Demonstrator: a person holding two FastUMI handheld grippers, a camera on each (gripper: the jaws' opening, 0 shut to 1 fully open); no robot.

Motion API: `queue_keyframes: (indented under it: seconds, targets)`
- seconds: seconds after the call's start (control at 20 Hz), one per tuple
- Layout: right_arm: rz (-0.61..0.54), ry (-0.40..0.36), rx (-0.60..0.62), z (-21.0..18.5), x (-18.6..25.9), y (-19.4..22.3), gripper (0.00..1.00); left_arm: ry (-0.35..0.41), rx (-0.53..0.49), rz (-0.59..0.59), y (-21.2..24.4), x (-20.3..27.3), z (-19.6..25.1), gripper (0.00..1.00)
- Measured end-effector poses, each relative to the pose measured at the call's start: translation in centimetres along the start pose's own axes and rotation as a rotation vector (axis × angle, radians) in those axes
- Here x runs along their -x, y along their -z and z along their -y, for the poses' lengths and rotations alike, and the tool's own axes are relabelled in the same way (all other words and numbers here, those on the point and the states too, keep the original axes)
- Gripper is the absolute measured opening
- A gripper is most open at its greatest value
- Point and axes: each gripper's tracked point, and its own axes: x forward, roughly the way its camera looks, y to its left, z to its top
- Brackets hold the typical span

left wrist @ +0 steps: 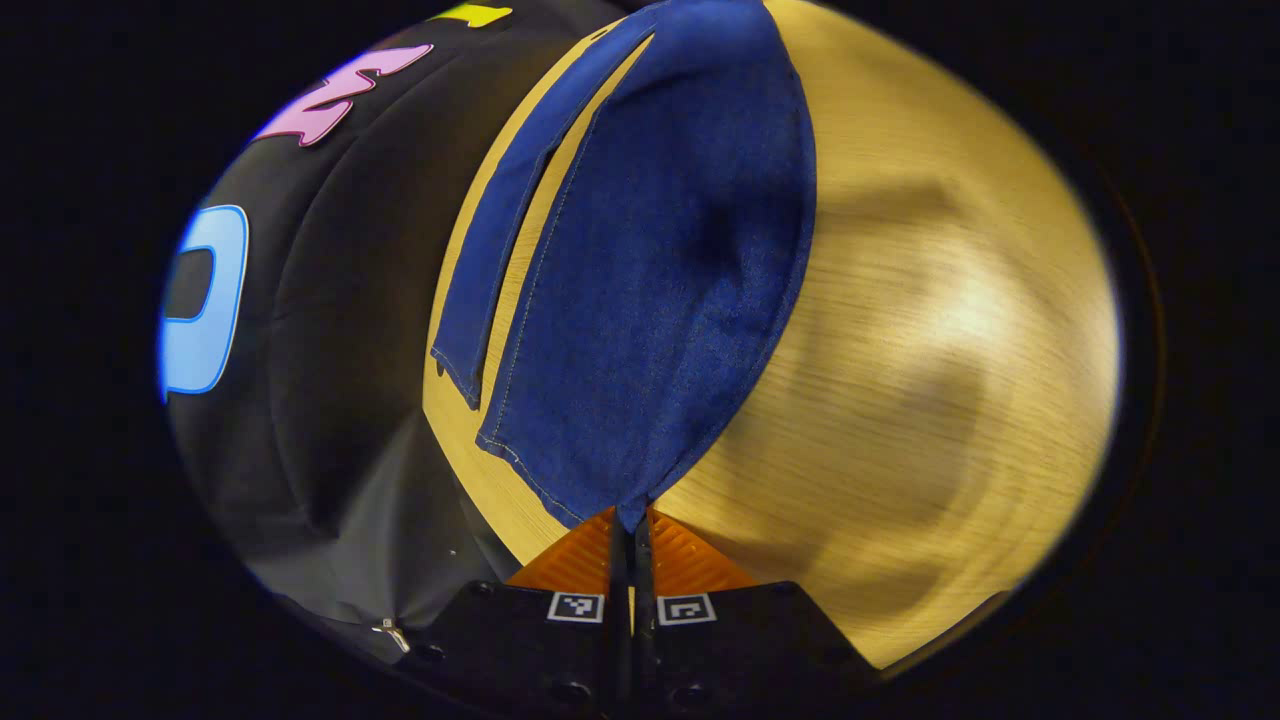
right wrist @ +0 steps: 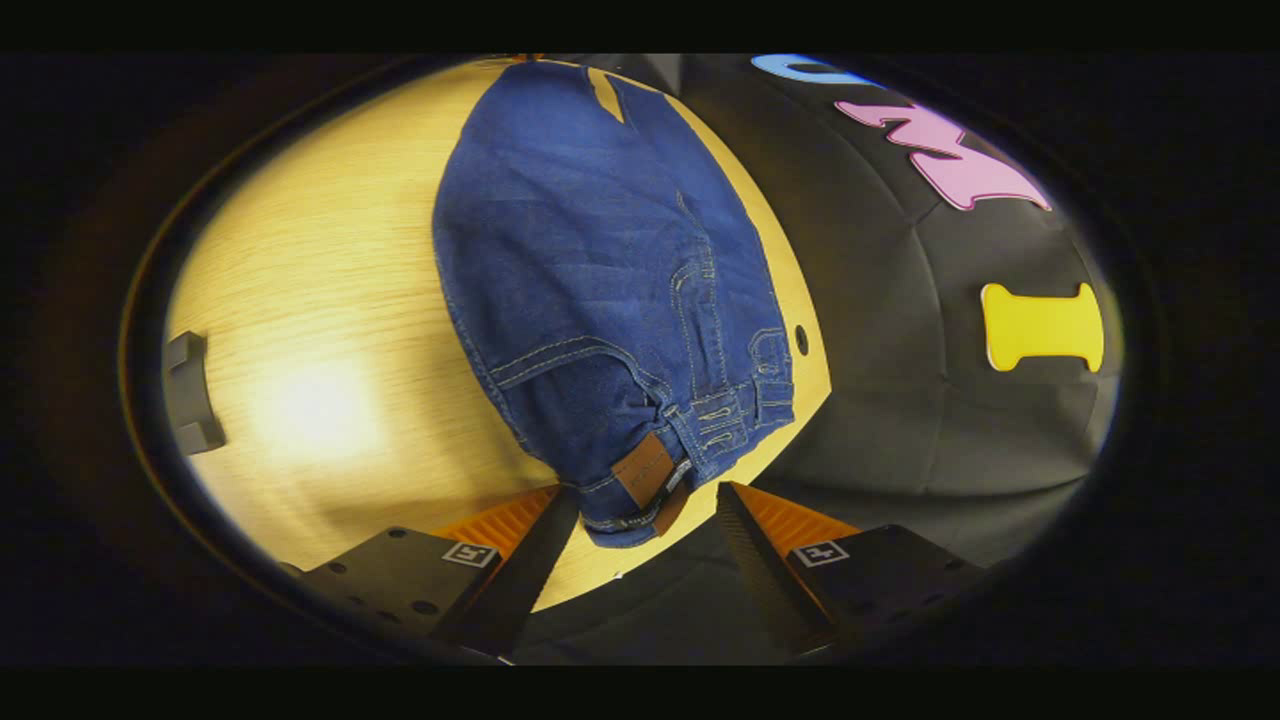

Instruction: Grasp the waist and the cuffs of the jeans and fold them to make the two legs overlap; first hold the waist and fold one-third of the jeans toward the cuffs, then hold the cuffs and fold the remaining one-third in the same direction to finish folding.

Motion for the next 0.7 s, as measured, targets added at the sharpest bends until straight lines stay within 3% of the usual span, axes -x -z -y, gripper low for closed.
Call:
queue_keyframes:
  seconds: [0.05,0.1,0.15,0.2,0.3,0.35,0.45,0.5,0.55,0.65,0.7]
  targets:
    - [0.0,0.005,0.002,0.1,-0.2,-0.1,0.84,-0.01,0.002,-0.004,0.0,-0.1,0.0,0.06]
    - [-0.002,0.003,0.011,0.0,-0.5,-0.1,0.85,-0.02,0.002,-0.008,-0.1,-0.1,0.0,0.05]
    - [-0.003,0.006,0.028,-0.1,-0.9,-0.2,0.78,-0.028,0.004,-0.013,-0.1,0.0,0.0,0.05]
    - [-0.002,0.001,0.043,-0.3,-1.3,-0.4,0.66,-0.033,0.009,-0.018,-0.1,0.0,0.0,0.05]
    - [0.0,0.022,0.078,-0.2,-2.1,-0.6,0.29,-0.033,0.022,-0.029,-0.1,-0.1,0.1,0.05]
    - [0.003,0.025,0.077,-0.2,-2.3,-0.6,0.3,-0.03,0.028,-0.034,-0.1,-0.1,0.0,0.05]
    - [0.011,0.017,0.046,0.1,-2.2,-0.6,0.14,-0.027,0.037,-0.044,-0.1,-0.1,0.0,0.05]
    - [0.011,0.004,0.021,0.1,-2.6,-0.5,0.18,-0.023,0.041,-0.046,-0.2,-0.1,0.1,0.05]
    - [0.012,-0.014,-0.001,0.1,-2.3,-0.4,0.14,-0.018,0.046,-0.05,-0.2,-0.1,0.0,0.05]
    - [0.017,-0.025,-0.004,0.1,-2.4,-0.7,0.0,-0.003,0.077,-0.053,-0.1,-0.1,-0.1,0.05]
    - [0.021,-0.028,-0.01,0.3,-2.0,-0.8,0.06,0.006,0.113,-0.057,-0.2,-0.1,-0.1,0.05]
